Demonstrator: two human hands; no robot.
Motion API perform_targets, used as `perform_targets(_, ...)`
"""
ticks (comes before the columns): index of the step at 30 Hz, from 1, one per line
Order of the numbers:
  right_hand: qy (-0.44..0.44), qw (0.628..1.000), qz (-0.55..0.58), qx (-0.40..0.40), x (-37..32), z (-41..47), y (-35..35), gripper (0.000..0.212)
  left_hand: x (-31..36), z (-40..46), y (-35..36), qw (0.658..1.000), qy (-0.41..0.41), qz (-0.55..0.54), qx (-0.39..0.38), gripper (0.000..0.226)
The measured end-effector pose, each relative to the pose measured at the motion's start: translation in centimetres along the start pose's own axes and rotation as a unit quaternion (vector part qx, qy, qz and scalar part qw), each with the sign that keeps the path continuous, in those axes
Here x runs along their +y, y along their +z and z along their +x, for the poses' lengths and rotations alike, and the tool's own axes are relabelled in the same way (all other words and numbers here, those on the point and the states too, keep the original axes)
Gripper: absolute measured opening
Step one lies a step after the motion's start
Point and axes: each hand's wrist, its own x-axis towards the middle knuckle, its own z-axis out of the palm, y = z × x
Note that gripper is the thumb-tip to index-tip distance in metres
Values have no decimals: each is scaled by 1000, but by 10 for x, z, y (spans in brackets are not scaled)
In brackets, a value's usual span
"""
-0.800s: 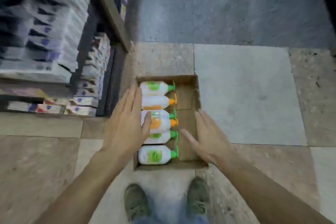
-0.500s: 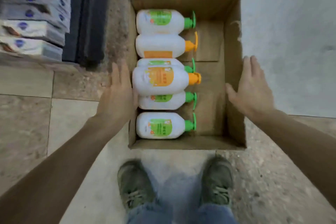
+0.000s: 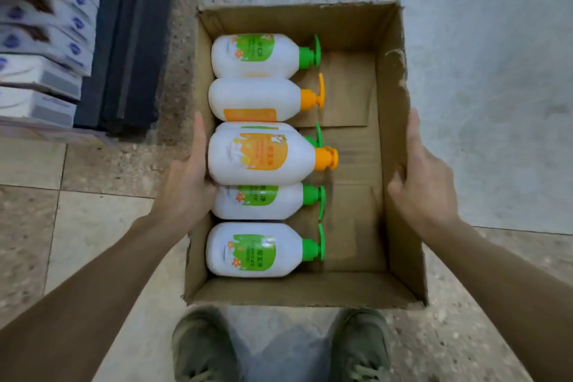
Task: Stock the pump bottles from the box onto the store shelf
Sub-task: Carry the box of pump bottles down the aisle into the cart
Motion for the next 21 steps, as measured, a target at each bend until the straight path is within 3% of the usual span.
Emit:
perform_targets(4, -4, 1000, 10, 5, 1, -22, -59, 96, 35, -38, -43, 1000, -2, -25, -2, 94)
perform_targets(7, 2, 1000, 22, 12, -2, -48, -144, 95, 79, -74, -95, 999, 8, -38, -4, 94)
perform_targets(11, 12, 999, 40, 11, -8, -73, -300, 97, 164, -126, -190, 997, 21, -78, 2, 93)
perform_targets(16, 22, 998, 49, 22, -16, -109, -516, 114, 299, -192, -338, 992, 51, -114, 5, 92)
perform_targets(21, 28, 996, 41, 79, -27, -124, -719, 98, 451, -223, -490, 987, 125, -92, 49, 95)
